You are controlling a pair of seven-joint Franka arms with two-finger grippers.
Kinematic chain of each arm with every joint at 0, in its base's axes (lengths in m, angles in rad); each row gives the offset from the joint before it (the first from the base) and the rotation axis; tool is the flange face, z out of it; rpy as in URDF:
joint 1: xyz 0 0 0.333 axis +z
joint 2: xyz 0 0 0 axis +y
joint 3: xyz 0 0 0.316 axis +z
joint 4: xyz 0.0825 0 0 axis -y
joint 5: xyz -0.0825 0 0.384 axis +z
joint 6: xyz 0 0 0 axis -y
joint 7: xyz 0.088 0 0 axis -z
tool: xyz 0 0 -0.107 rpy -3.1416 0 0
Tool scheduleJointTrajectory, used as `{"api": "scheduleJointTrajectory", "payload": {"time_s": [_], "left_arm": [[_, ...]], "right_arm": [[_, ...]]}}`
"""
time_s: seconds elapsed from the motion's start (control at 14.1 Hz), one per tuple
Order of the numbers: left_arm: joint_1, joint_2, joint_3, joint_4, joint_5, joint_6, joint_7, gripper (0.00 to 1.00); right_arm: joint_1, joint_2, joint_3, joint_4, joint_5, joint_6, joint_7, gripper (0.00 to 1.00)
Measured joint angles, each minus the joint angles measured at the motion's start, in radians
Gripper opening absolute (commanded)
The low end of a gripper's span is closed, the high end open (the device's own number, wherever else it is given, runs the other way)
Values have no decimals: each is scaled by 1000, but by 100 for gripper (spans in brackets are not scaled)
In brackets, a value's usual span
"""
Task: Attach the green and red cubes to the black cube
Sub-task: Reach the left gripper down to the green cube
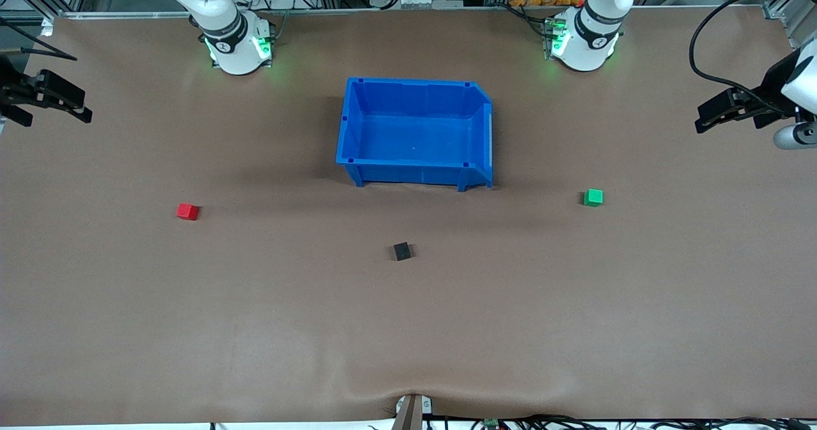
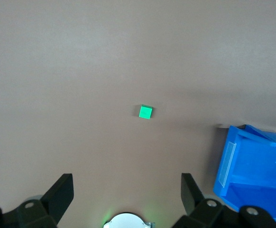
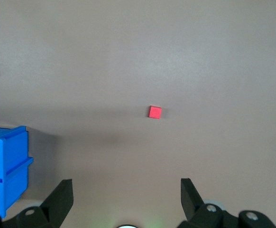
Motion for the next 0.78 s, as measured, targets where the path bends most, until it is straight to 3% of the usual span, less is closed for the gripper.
{"api": "scheduleJointTrajectory", "payload": {"time_s": [0.5, 0.78], "left_arm": [[1, 8, 0, 0, 0, -8, 16, 100], [1, 76, -1, -18, -7, -12, 17, 100]], "right_arm": [[0, 0, 0, 0, 0, 0, 0, 100], [0, 0, 0, 0, 0, 0, 0, 100]]}}
